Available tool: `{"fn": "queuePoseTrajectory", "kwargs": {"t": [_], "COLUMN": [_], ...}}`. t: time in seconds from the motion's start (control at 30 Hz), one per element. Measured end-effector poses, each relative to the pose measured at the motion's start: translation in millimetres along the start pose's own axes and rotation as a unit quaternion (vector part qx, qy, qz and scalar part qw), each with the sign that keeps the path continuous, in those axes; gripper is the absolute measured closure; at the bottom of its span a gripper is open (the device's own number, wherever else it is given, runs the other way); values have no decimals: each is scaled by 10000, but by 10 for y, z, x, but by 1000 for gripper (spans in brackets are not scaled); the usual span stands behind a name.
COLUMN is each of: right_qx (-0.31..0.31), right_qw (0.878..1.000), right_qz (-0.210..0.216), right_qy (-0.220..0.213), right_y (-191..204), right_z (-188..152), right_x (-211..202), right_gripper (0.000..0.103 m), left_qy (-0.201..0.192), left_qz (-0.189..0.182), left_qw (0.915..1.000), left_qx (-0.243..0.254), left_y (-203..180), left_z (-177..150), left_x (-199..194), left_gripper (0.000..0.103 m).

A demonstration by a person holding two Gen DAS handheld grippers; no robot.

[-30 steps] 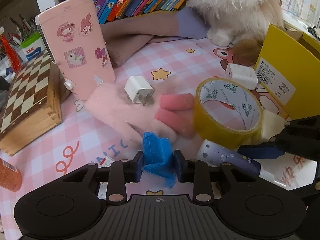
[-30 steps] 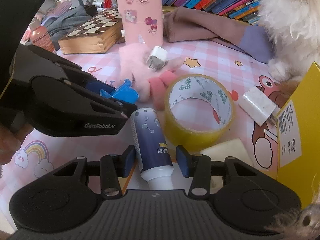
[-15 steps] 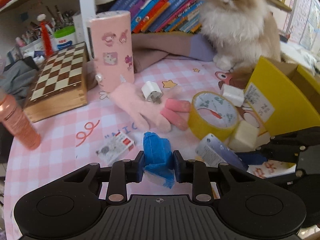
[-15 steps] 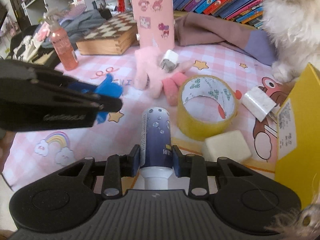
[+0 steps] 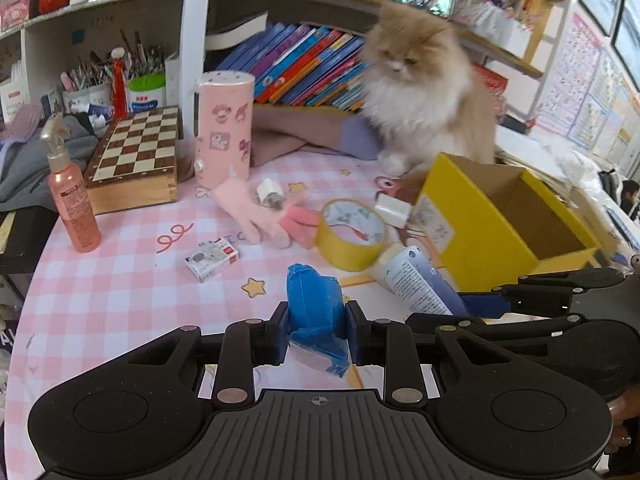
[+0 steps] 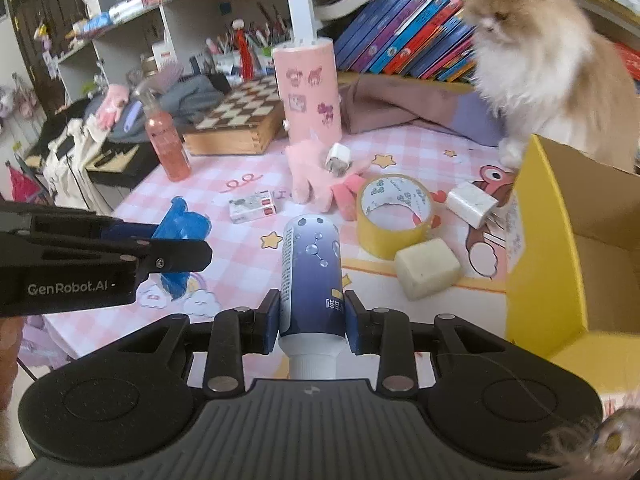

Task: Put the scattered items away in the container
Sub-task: 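Carry the bottle and the blue clip in both tools over the yellow box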

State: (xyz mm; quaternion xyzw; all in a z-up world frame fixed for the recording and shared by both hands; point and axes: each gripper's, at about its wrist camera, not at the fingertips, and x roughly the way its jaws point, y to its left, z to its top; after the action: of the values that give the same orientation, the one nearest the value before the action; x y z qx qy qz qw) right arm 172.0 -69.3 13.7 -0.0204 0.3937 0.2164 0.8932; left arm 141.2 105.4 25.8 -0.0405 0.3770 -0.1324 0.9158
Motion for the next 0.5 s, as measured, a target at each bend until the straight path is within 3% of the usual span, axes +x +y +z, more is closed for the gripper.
{"fn": "queuePoseTrajectory", "kwargs": {"t": [0.4,0.5], "right_qx": [381,364], "right_qw": [9989,9981], "right_qz": [-258,-484], "right_qy": [-99,-105], "right_y": [231,299], "right_z": [-560,-713], "right_x": [-603,-730], "right_gripper": [72,72], "left_qy": [36,0], "left_qz": [-82,-83], "left_qw": [9999,9997], "left_qx": [112,211], "left_y": [-239,-320], "left_z": [-554,-661], "left_x": [-503,-614], "left_gripper": [80,80]}}
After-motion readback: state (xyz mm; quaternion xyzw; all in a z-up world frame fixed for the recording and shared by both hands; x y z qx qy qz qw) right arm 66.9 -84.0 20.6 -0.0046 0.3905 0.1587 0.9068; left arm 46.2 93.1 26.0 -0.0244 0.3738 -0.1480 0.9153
